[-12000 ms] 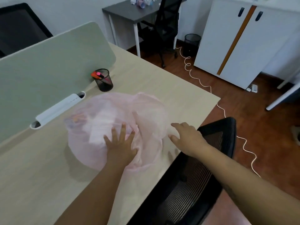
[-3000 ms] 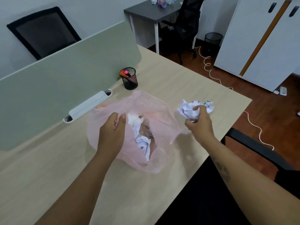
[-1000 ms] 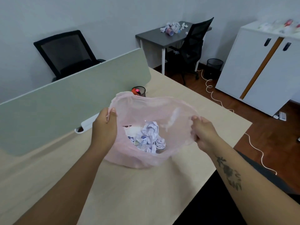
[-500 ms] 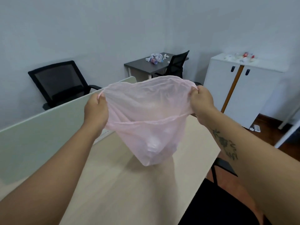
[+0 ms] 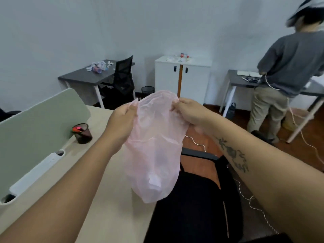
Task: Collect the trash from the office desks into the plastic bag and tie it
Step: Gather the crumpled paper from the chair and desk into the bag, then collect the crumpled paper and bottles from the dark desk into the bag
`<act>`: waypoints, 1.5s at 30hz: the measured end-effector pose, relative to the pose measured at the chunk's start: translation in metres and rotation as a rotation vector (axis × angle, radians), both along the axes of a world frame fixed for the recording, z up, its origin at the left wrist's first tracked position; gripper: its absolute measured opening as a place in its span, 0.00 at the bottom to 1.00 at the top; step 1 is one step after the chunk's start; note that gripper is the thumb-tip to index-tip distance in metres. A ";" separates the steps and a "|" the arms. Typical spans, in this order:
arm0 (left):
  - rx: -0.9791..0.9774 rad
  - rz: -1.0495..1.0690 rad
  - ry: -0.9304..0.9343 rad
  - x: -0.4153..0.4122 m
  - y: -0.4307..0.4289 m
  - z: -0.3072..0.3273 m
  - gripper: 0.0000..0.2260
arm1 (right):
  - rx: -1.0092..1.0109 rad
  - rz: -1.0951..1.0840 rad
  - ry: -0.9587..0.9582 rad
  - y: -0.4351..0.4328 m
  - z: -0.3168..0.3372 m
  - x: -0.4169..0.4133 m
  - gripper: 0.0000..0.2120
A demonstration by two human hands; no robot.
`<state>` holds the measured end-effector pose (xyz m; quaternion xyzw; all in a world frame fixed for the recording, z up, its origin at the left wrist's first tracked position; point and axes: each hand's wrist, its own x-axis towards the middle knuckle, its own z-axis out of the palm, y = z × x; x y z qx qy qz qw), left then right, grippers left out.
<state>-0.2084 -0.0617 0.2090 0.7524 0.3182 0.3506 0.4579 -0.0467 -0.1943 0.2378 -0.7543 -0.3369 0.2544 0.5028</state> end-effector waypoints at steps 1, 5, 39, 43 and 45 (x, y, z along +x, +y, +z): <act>-0.007 -0.065 0.064 0.007 -0.017 -0.004 0.23 | -0.013 0.035 0.027 -0.013 0.001 -0.001 0.15; -0.091 -0.215 0.157 0.030 -0.080 -0.029 0.21 | -0.022 0.038 0.066 -0.065 -0.007 0.013 0.16; 0.137 0.212 0.383 0.011 -0.296 0.009 0.13 | -0.239 0.383 -0.624 -0.394 -0.248 0.160 0.12; 0.116 0.253 0.385 -0.018 -0.292 0.026 0.11 | -0.167 0.370 -0.593 -0.372 -0.253 0.124 0.12; 0.117 0.295 0.388 -0.033 -0.292 0.035 0.10 | -0.148 0.376 -0.591 -0.355 -0.251 0.101 0.12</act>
